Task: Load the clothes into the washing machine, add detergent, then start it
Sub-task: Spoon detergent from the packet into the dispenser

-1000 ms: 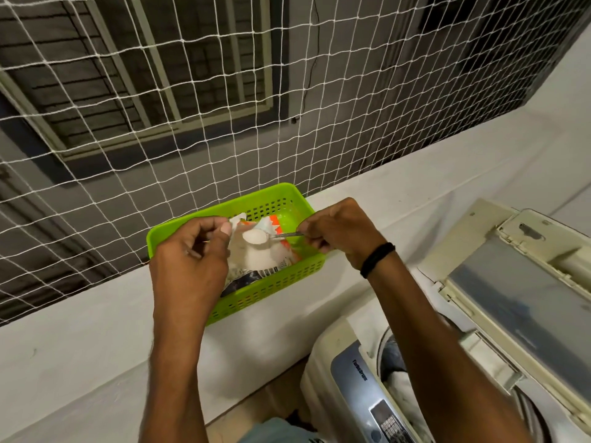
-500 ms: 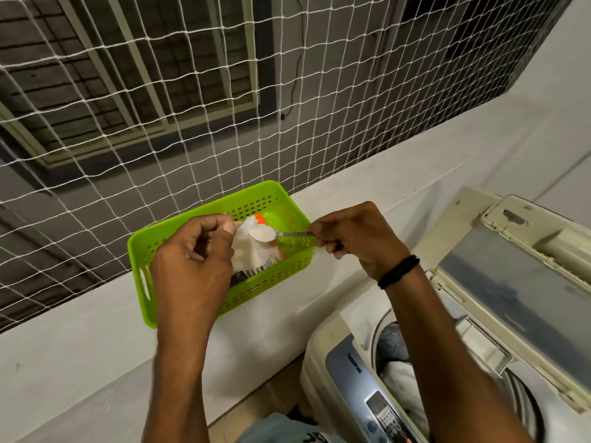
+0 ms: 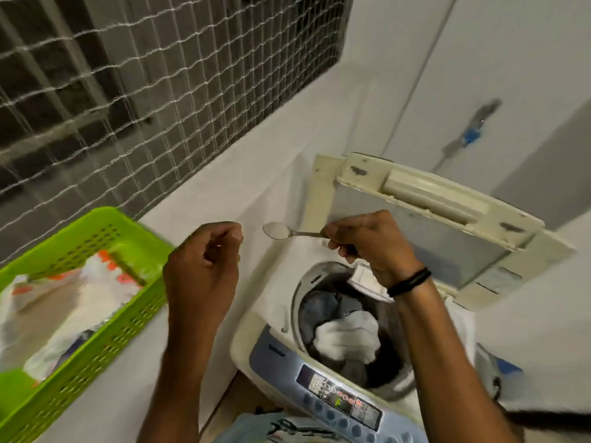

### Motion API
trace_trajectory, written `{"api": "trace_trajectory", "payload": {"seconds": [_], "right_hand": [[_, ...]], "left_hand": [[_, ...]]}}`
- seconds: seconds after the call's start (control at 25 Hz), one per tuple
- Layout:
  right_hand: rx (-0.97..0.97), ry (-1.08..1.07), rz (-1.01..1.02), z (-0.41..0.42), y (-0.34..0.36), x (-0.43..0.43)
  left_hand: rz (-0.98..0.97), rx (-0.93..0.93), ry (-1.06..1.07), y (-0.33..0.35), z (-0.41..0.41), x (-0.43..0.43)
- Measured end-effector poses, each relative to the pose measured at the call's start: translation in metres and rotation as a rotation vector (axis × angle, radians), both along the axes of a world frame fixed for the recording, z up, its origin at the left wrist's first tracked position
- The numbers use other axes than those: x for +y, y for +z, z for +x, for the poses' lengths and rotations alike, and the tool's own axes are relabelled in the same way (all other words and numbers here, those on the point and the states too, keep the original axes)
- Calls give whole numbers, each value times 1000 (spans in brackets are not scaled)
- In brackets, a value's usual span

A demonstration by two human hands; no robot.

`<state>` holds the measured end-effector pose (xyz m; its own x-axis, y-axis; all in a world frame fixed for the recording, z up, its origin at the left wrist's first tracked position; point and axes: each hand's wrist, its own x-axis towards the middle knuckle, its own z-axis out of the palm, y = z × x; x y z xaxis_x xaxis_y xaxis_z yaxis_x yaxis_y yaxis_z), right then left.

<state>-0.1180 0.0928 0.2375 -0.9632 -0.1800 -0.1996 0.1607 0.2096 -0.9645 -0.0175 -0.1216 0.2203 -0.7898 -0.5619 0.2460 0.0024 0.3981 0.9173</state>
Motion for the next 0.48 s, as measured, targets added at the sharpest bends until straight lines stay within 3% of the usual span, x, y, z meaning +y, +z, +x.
{"api": "trace_trajectory", "payload": {"seconds": [0.32, 0.48], "right_hand": [[-126, -433, 134, -15, -105, 126], [-124, -544, 356, -22, -168, 161]], "left_hand": [[-6, -304, -349, -128, -90, 103], [-4, -517, -464, -208, -122, 148]]}}
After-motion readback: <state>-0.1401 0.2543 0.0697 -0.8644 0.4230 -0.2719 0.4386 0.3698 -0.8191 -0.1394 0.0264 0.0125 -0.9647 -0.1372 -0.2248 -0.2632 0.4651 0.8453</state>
